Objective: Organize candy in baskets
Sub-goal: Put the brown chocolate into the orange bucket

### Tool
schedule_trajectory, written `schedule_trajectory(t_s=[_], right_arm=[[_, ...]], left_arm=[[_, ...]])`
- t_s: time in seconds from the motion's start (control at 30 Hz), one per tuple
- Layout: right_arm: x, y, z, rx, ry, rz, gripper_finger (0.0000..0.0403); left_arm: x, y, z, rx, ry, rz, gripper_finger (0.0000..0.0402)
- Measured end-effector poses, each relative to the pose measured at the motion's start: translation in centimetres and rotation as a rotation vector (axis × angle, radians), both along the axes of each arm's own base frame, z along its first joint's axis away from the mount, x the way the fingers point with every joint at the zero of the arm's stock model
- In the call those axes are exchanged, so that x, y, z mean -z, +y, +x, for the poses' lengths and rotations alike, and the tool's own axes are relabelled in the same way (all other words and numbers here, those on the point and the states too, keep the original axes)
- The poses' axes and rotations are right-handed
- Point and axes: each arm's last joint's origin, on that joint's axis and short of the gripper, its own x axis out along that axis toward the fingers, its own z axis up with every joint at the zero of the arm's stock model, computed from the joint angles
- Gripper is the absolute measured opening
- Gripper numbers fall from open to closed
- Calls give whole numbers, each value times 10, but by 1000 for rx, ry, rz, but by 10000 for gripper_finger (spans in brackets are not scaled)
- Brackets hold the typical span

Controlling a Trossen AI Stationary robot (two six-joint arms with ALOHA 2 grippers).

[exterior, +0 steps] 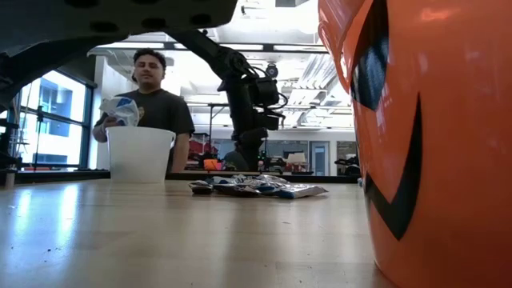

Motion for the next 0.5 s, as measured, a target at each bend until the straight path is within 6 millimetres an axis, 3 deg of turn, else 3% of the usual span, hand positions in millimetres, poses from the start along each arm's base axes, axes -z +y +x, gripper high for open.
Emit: schedule_trajectory(t_s=[0.27,0.5], right_arm=[[0,0,0,0,0,0,138],[0,0,0,0,0,0,138]], left_arm=[[2,-3,-5,6,63,-25,117],[-1,-3,-9,163,53,-78,117]])
